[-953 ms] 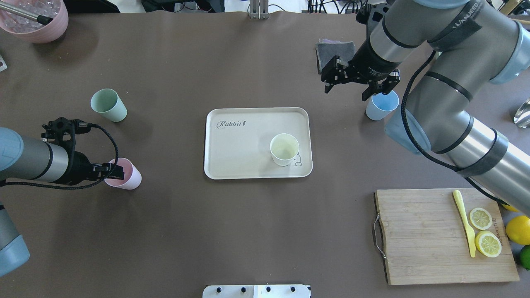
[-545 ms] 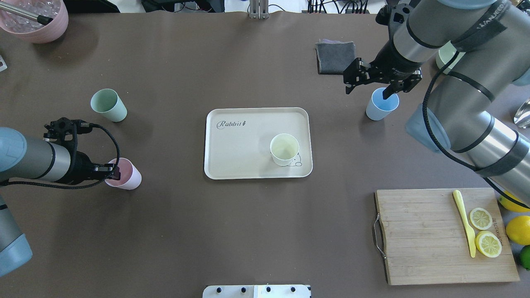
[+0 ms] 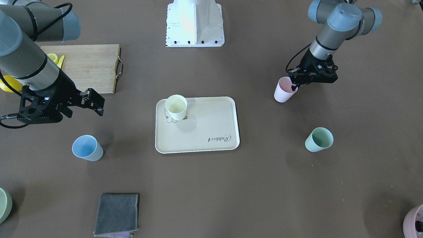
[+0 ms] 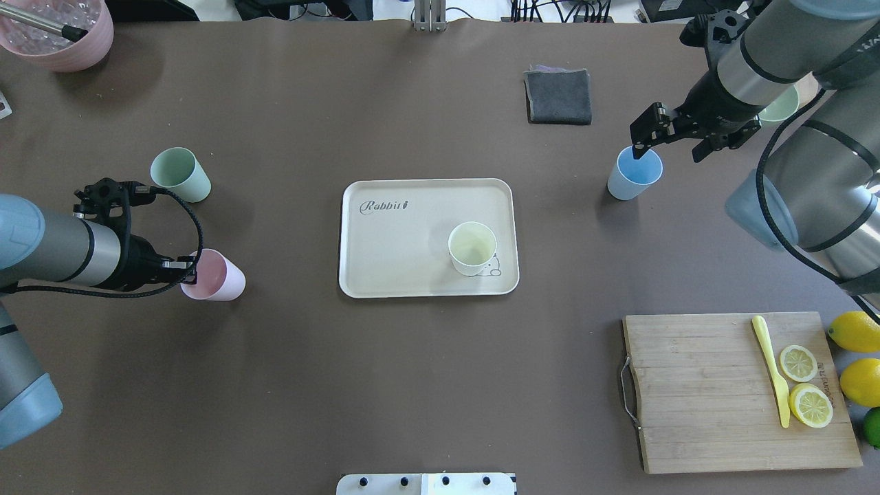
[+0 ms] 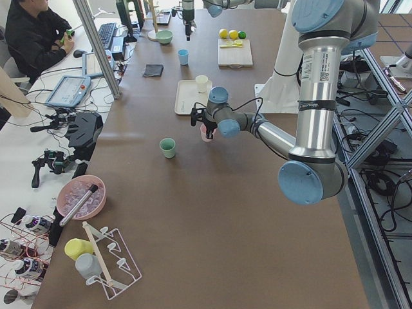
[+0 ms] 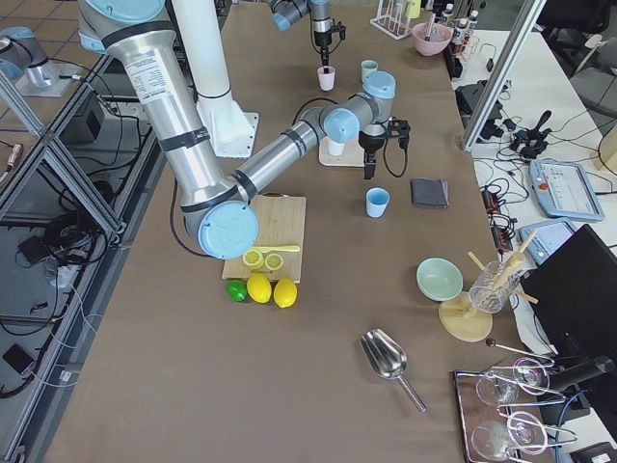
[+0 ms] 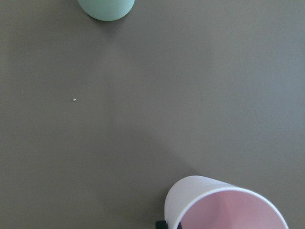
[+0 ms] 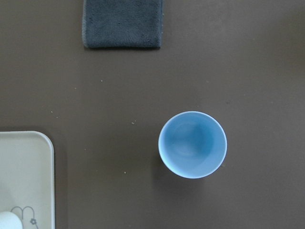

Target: Place all cups on tray

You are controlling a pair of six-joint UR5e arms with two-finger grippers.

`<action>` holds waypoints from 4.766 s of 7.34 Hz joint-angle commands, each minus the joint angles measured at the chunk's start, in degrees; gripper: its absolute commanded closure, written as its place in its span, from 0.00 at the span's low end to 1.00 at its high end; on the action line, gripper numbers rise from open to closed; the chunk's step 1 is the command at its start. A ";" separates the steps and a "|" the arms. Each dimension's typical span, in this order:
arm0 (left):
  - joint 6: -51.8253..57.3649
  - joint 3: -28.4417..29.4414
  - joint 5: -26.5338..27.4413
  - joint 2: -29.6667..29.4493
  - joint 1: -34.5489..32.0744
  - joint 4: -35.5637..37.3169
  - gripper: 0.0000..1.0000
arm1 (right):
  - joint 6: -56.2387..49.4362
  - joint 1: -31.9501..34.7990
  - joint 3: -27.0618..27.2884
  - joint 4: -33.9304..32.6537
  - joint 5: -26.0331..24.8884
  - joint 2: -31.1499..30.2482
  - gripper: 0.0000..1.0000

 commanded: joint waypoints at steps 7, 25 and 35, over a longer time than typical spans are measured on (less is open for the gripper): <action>-14.36 3.86 7.67 -30.36 8.54 27.76 1.00 | -4.48 1.84 -7.03 0.41 -0.89 0.05 0.00; -10.86 13.90 11.38 -34.32 7.50 22.66 0.10 | -3.68 0.70 -14.07 11.39 -1.77 -0.13 0.00; -6.54 13.19 7.77 -33.97 3.88 22.92 0.03 | -3.68 -2.82 -17.94 15.00 -5.37 0.49 0.00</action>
